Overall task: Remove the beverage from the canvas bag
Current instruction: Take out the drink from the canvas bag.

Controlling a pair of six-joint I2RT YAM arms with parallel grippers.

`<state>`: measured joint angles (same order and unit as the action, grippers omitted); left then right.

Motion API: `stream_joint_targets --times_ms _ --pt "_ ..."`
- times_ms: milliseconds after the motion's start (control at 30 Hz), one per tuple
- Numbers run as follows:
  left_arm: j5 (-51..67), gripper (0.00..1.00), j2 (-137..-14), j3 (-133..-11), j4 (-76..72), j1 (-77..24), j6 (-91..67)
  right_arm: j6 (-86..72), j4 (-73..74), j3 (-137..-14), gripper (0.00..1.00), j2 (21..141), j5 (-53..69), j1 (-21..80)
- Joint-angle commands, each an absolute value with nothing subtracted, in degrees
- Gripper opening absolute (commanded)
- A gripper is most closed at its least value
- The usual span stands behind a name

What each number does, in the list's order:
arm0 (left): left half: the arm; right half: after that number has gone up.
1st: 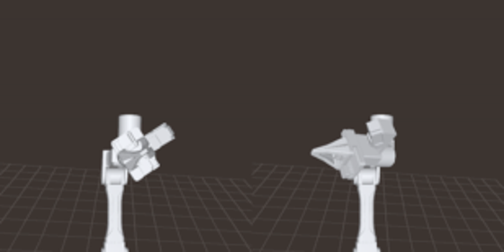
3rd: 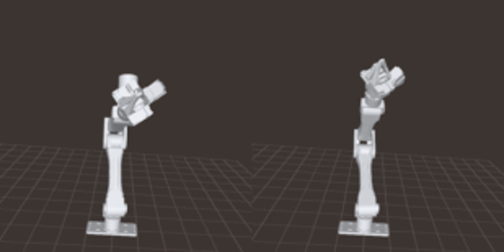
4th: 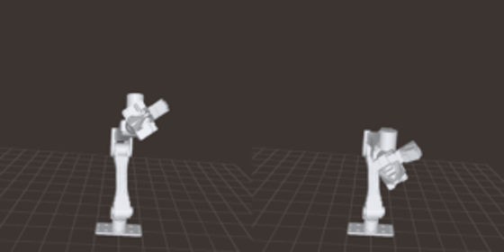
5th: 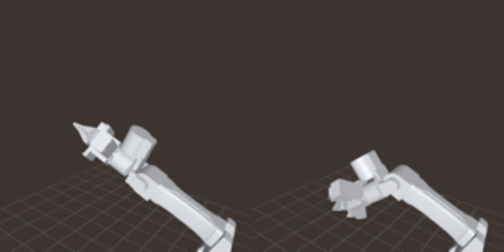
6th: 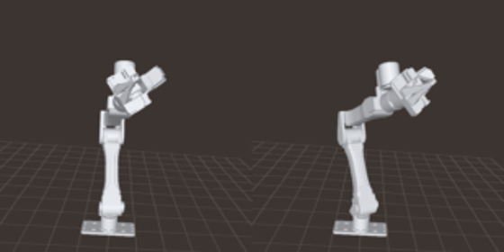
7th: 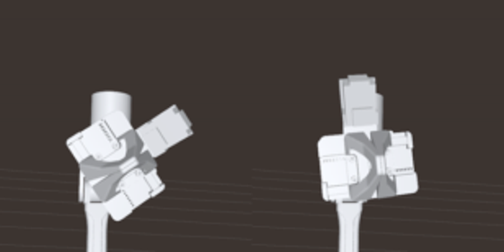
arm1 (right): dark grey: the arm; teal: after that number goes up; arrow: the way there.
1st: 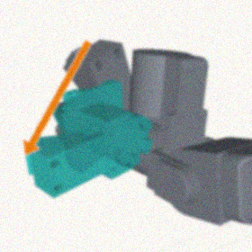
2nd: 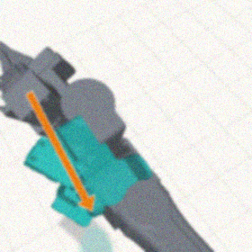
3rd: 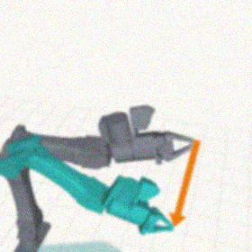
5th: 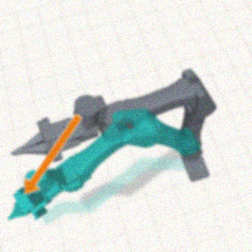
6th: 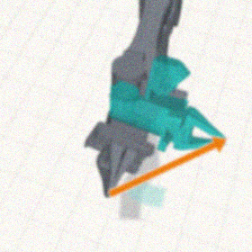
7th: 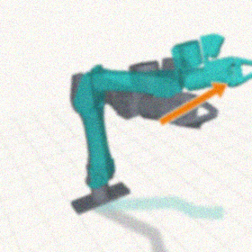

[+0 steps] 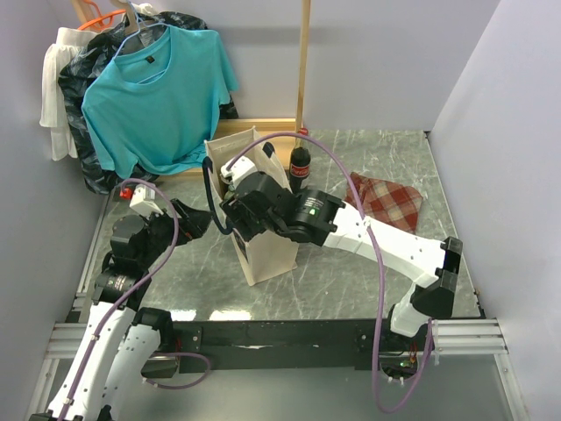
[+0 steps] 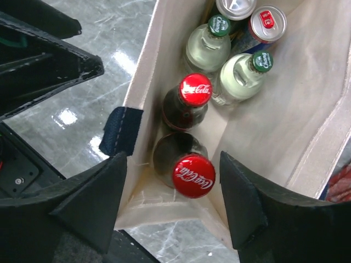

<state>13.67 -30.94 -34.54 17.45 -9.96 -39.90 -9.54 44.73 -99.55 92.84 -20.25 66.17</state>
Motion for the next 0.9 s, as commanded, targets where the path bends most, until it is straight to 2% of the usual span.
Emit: stream_joint_targets --times_ms 0,467,600,667,833,867 --pt "13.53 0.96 -30.5 -35.33 16.35 -10.02 -39.37 -10.55 42.98 -100.02 0.67 91.5 -19.08 64.78" --pt "13.62 0.96 -31.2 -34.8 15.82 -10.02 -39.38 -11.34 43.94 -97.56 0.64 89.74 -18.63 63.81" --pt "13.45 0.96 -31.29 -34.98 15.91 -10.02 -39.2 -11.25 43.42 -97.21 0.57 89.82 -18.89 63.72" --pt "13.62 0.96 -31.38 -34.98 15.91 -10.02 -39.2 -10.99 43.16 -97.12 0.49 90.0 -18.63 63.63" --pt "13.36 0.96 -31.55 -35.16 16.17 -10.02 -38.94 -10.99 43.42 -97.73 0.49 90.88 -18.81 63.46" --pt "13.27 0.96 -31.55 -35.16 16.26 -10.02 -38.94 -10.9 43.59 -97.82 0.46 90.88 -18.81 63.46"
